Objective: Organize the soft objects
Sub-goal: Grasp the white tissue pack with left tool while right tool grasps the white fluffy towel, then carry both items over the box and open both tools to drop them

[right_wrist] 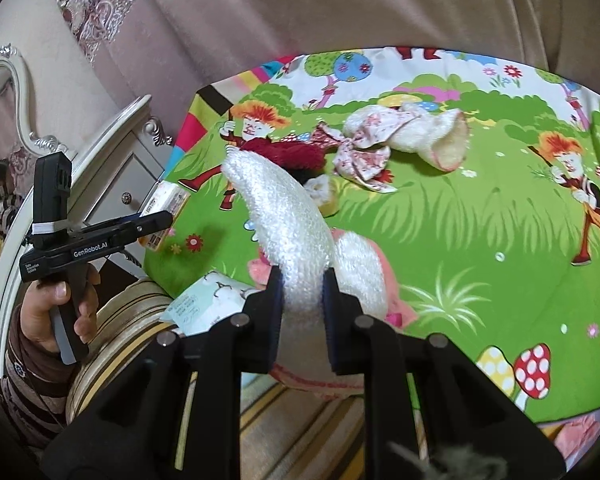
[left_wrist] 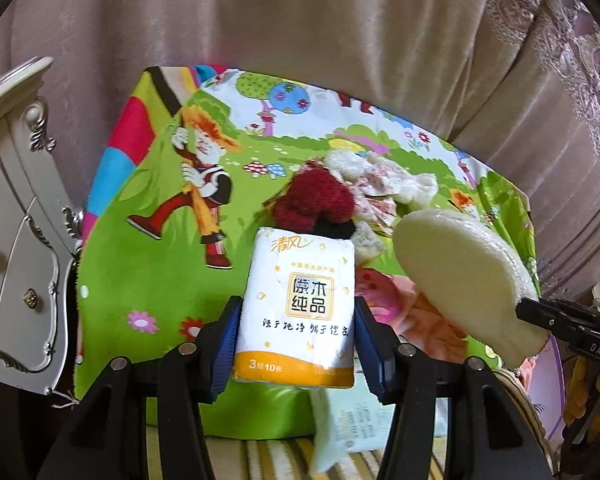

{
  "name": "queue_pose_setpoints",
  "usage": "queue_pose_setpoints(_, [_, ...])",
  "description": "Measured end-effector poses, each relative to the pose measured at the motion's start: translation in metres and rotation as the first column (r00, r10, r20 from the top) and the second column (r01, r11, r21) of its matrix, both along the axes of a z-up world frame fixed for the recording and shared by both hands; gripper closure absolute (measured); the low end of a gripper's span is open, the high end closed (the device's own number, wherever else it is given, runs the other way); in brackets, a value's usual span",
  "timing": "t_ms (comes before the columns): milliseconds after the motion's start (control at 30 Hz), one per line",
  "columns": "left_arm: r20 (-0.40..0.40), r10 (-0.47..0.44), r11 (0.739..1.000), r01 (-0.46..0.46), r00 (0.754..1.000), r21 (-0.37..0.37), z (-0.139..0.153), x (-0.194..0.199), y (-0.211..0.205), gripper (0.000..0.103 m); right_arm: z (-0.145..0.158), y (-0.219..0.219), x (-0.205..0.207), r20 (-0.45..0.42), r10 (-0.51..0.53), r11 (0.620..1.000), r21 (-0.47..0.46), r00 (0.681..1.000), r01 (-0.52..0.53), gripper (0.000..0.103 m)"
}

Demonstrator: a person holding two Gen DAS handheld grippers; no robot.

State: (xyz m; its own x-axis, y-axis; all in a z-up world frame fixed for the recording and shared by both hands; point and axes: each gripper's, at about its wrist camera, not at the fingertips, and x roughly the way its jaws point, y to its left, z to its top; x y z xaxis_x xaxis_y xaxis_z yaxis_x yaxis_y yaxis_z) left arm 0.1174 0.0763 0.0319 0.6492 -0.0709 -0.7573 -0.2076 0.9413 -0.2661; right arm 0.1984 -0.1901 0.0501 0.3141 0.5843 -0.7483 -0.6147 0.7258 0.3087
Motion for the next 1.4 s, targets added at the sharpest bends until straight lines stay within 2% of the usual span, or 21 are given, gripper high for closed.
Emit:
queue_pose_setpoints(500, [0.01, -0.121, 0.993, 0.121, 0.993, -0.007, 0.011, 0.008, -0.057, 0.049, 0.021, -0.063, -0.02, 0.051, -0.126, 0.992, 0.008, 0.991, 0.126, 0.082])
queue_pose_setpoints(833, [0.017, -0.237, 0.971, 0.237, 0.971, -0.019, 0.018, 0.015, -0.109, 0.049, 0.034, -0.117, -0.043, 0.085, -0.223, 0.974, -0.005, 0.971, 0.224, 0.081])
queue_pose_setpoints(1133, [0.013, -0.367, 0.93, 0.368, 0.93, -0.015, 0.022, 0.019, -0.171, 0.049, 0.04, -0.179, -0.065, 0.107, -0.337, 0.94, -0.024, 0.935, 0.342, 0.082])
queue_pose_setpoints(1400, [0.005, -0.492, 0.87, 0.492, 0.87, -0.01, 0.026, 0.018, -0.232, 0.049, 0.038, -0.235, -0.09, 0.112, -0.444, 0.892, -0.043, 0.889, 0.45, 0.082])
